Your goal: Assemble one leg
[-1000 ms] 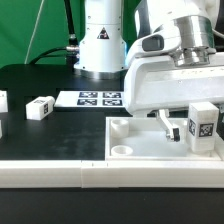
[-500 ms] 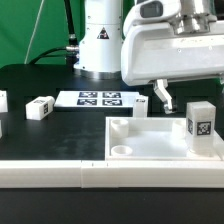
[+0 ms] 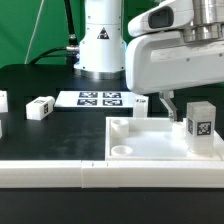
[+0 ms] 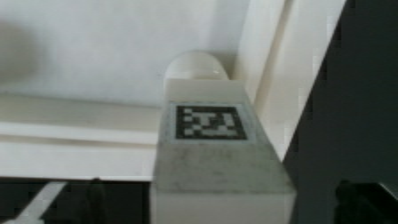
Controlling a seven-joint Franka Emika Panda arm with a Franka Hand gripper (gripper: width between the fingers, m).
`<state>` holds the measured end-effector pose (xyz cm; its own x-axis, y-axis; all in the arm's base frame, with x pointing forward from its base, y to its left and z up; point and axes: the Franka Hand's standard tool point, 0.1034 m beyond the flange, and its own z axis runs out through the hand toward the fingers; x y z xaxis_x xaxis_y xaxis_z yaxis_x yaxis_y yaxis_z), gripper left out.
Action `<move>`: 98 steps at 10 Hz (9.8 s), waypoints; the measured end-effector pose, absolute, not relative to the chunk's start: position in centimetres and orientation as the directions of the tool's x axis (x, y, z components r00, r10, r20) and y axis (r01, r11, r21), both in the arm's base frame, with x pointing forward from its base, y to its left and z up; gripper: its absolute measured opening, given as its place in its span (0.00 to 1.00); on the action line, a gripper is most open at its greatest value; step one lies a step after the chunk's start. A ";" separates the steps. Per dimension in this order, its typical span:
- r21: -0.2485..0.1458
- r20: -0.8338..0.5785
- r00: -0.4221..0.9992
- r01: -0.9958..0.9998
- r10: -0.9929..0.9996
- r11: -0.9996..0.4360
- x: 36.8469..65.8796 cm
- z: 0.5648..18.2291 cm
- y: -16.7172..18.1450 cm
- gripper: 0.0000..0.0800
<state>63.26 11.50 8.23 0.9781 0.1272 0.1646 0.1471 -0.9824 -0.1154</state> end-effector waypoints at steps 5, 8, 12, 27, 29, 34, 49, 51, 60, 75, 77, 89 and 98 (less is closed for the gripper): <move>-0.135 0.058 0.989 0.145 0.138 -0.980 64.3 7.8 11.3 0.67; -0.135 0.058 0.989 0.145 0.138 -0.980 64.3 7.7 11.3 0.36; -0.137 0.054 0.993 0.113 0.107 -0.984 64.3 7.7 11.3 0.36; -0.110 -0.016 0.239 -0.966 -0.971 -0.236 64.2 7.3 9.7 0.37; -0.112 -0.006 0.336 -0.936 -0.942 -0.333 64.2 7.3 10.0 0.63; -0.086 0.070 0.848 -0.519 -0.525 -0.850 64.2 7.4 10.8 0.81; -0.034 0.086 0.984 -0.153 -0.155 -0.988 64.3 7.4 10.6 0.36; -0.065 0.069 0.912 -0.400 -0.404 -0.914 64.3 7.3 10.2 0.36; -0.067 -0.041 0.100 -0.993 -0.994 -0.097 63.9 7.1 9.5 0.36; -0.074 0.039 0.931 -0.360 -0.363 -0.930 63.9 7.3 10.9 0.81; -0.059 0.055 0.971 -0.229 -0.232 -0.972 63.9 7.3 11.0 0.81; -0.080 0.022 0.764 -0.642 -0.645 -0.763 63.9 7.1 10.8 0.36; -0.047 -0.070 -0.120 -0.991 -0.990 0.124 63.7 6.9 10.7 0.36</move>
Offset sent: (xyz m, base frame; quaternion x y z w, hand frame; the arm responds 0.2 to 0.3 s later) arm 0.0069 -0.0043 -0.0043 -0.0121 0.0299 -0.0181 0.9993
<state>63.68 10.73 6.94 -0.1203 -0.9903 -0.0699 -0.9912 0.1237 -0.0474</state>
